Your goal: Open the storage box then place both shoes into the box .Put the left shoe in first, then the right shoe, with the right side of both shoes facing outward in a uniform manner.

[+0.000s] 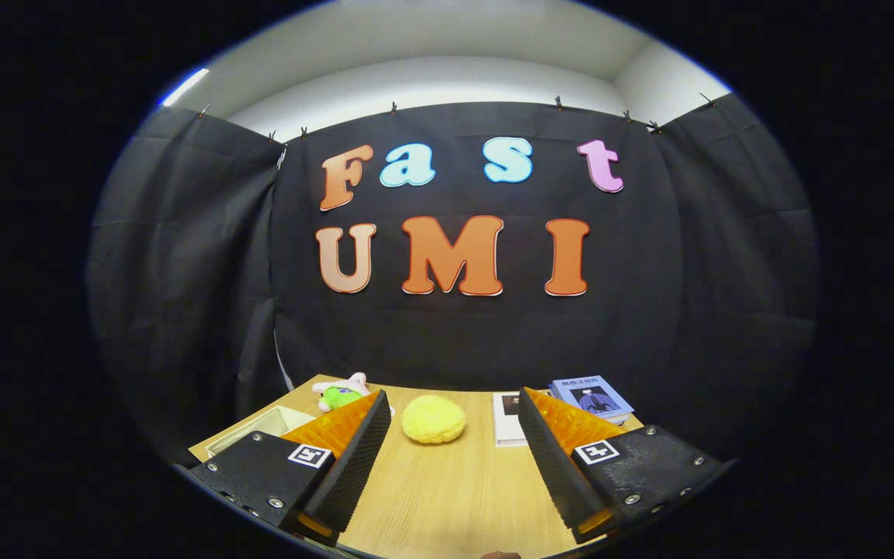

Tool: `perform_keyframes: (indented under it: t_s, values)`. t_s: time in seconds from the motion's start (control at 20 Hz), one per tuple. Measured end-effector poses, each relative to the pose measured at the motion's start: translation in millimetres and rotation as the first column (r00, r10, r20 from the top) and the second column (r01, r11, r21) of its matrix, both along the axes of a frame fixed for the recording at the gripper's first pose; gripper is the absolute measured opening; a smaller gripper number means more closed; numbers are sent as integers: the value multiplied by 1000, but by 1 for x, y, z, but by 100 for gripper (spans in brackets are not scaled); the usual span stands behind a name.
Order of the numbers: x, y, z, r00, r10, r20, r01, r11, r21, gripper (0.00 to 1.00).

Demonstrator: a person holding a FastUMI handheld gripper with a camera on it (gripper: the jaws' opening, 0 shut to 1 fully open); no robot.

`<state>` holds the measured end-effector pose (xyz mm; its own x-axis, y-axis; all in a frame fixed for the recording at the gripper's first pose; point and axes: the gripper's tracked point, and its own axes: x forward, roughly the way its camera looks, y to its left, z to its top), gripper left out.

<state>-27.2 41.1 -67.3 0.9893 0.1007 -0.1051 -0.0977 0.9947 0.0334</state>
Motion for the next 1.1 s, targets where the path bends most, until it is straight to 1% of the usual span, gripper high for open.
perform_keyframes:
  t_s: [0.15,0.3,0.65,0.85,1.1]
  values:
    - [-5,-44,4,997,-64,32,64,998,-5,98]
    - [-13,-67,7,994,-91,56,92,996,-6,98]
    - [-23,-88,9,991,-109,77,107,994,27,98]
    - [-22,-85,6,992,-100,76,96,994,47,98]
    - [-23,-83,2,994,-90,68,87,995,43,98]
